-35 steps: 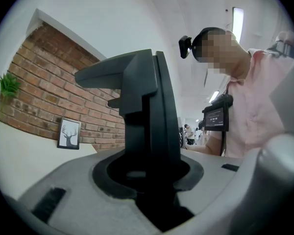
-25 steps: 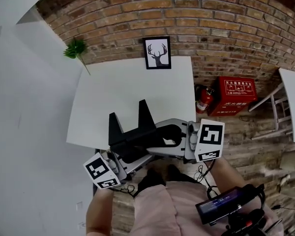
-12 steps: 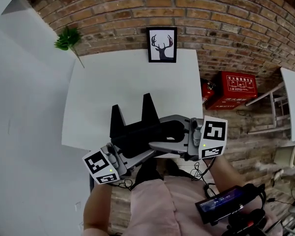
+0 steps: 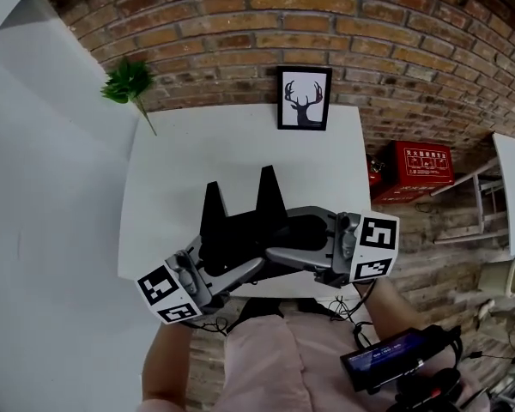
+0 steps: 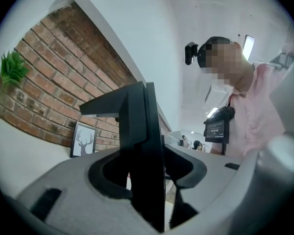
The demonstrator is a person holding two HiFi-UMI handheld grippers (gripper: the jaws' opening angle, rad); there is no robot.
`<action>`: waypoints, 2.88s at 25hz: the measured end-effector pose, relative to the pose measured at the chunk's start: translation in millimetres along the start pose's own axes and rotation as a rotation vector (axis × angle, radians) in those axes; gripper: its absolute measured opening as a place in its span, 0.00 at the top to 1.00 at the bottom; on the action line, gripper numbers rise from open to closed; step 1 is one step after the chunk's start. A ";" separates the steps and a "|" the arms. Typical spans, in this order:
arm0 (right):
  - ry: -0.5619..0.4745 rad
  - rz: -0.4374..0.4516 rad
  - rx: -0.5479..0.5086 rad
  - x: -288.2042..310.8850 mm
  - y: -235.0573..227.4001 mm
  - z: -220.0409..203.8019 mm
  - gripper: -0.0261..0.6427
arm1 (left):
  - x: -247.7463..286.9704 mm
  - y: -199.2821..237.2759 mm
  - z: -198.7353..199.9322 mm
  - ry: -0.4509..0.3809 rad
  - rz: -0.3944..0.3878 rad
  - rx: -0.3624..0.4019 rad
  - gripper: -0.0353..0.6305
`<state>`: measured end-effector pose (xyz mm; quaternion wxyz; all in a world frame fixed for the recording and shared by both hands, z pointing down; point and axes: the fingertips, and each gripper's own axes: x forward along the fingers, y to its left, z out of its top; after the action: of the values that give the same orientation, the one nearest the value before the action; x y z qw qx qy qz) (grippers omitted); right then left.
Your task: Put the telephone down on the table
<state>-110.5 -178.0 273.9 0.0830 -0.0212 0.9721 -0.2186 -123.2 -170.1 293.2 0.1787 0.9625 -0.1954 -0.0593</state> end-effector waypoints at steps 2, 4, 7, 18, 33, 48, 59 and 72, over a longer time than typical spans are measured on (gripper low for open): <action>-0.026 -0.002 0.032 4.4 -6.1 3.3 0.72 | -7.1 8.9 8.9 -0.031 -0.007 -0.024 0.62; -0.061 -0.011 0.066 5.2 -13.6 8.3 0.72 | -14.6 19.0 19.7 -0.072 -0.006 -0.056 0.60; -0.082 -0.031 0.083 3.6 -22.9 11.9 0.72 | -21.7 31.2 27.7 -0.104 0.000 -0.099 0.59; -0.061 -0.073 0.161 3.6 -51.4 -16.8 0.72 | -22.3 61.5 2.5 -0.045 0.008 -0.201 0.67; 0.031 -0.137 0.231 4.6 -82.0 -52.6 0.67 | -20.8 86.2 -26.1 0.094 0.016 -0.196 0.67; 0.075 -0.286 0.229 -3.0 -111.0 -77.9 0.65 | -13.3 111.6 -53.6 0.216 -0.047 -0.257 0.68; 0.066 -0.338 0.313 -4.1 -141.4 -108.9 0.65 | -11.8 142.3 -85.4 0.275 -0.064 -0.335 0.67; 0.055 -0.392 0.384 -4.2 -160.2 -137.4 0.65 | -14.7 162.5 -114.4 0.347 -0.093 -0.410 0.67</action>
<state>-129.0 -264.5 465.5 0.0151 -0.1867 0.8921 -0.4111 -173.4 -267.3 459.7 0.3978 0.9099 -0.1014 0.0599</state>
